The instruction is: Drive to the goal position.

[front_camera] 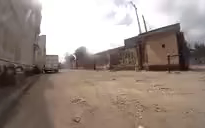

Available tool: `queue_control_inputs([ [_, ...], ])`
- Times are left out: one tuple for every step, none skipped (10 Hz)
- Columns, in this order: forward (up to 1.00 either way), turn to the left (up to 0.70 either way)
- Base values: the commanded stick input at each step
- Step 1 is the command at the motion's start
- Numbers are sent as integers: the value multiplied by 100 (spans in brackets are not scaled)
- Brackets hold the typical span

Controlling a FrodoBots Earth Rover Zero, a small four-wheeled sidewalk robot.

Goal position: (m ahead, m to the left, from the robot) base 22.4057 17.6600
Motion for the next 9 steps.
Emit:
queue_control_inputs([
  [100,4],
  [100,19],
  [100,27],
  [100,27],
  [100,0],
  [100,0],
  [100,0],
  [100,0],
  [100,0],
])
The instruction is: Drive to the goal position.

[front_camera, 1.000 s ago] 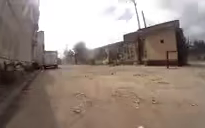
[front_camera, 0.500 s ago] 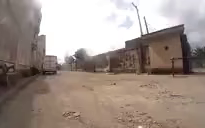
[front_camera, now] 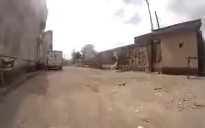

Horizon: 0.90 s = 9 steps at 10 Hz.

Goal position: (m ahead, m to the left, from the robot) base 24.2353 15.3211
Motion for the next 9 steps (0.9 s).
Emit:
queue_control_inputs([
  [100,0],
  [100,0],
  [100,17],
  [100,27],
  [100,27],
  [100,0],
  [100,0],
  [100,0],
  [100,0],
])
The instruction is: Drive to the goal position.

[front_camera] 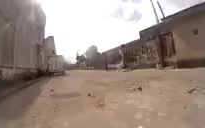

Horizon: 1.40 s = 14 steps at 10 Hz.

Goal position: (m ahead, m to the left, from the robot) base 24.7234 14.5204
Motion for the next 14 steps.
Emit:
queue_control_inputs([
  [100,0],
  [100,0],
  [100,0],
  [100,0],
  [100,27],
  [100,27],
  [100,0],
  [100,0],
  [100,0],
  [100,0],
  [100,0],
  [100,5],
  [100,22],
  [100,27],
])
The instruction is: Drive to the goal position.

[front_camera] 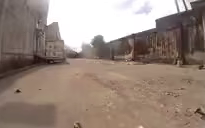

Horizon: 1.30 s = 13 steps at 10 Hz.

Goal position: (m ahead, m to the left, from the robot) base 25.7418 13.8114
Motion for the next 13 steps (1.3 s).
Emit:
queue_control_inputs([
  [100,27],
  [100,12],
  [100,0],
  [100,0],
  [100,0],
  [100,0],
  [100,0],
  [100,0],
  [100,0],
  [100,6],
  [100,22],
  [100,27],
  [100,0],
])
